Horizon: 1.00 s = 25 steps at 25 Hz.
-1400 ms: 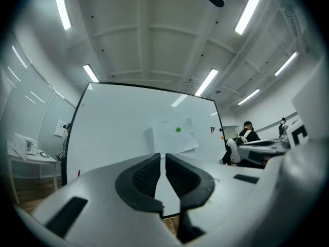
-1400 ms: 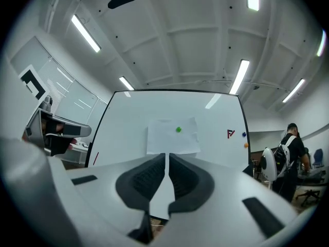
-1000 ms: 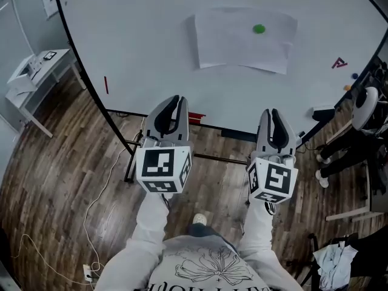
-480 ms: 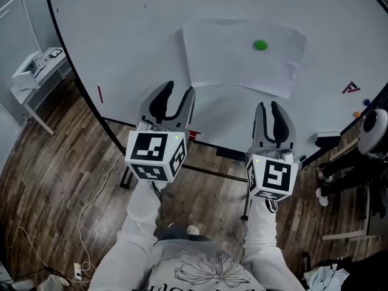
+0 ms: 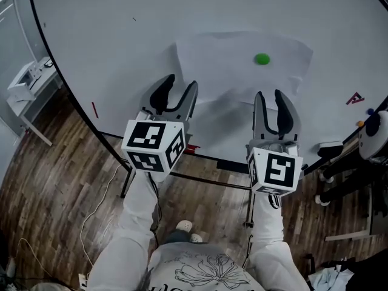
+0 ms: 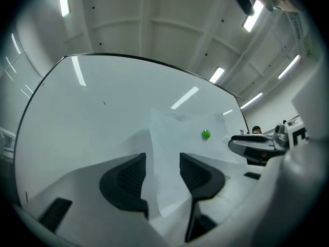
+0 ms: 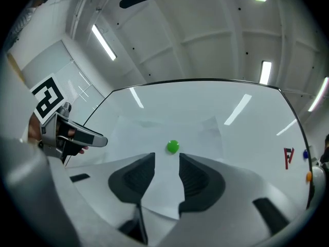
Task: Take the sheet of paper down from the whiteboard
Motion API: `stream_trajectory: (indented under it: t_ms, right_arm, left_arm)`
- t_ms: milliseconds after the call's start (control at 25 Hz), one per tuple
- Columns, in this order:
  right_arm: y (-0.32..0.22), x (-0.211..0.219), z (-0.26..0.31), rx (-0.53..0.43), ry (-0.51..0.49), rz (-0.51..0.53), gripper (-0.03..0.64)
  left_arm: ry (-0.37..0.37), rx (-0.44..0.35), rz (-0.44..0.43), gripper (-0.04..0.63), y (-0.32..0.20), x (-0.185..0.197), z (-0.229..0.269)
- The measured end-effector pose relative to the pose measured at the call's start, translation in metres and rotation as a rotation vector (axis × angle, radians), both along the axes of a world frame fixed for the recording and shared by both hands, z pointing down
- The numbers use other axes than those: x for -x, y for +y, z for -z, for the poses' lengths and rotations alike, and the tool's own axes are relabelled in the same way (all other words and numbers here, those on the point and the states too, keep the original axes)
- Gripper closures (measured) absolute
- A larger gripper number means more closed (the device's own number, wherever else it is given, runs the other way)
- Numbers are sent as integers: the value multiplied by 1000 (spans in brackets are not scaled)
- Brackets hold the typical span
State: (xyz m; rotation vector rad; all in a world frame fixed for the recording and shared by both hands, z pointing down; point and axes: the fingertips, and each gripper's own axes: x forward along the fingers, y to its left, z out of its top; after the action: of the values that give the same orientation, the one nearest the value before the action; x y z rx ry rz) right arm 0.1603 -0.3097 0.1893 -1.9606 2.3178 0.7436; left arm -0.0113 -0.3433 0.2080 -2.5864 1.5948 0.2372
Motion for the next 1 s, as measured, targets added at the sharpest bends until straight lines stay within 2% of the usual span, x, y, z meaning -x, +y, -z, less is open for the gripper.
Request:
stream_trajectory:
  t_ms: [440,560,840,1000]
  right_arm:
    - [-37,6,27,-38,22,-36,474]
    - [-44,7,30,-40,34,-46,468]
    - [-55,6,34,-38,39,-68,465]
    - [-61,8,35,-32,53,-78,465]
  left_arm:
    - [37,8,-142,410,-32,-10,13]
    - [27,14,-160,411,-36,-14,11]
    - [-15,10,-161,559,-42,-17,9]
    - [-19,15,-174,584,-42,-19,8]
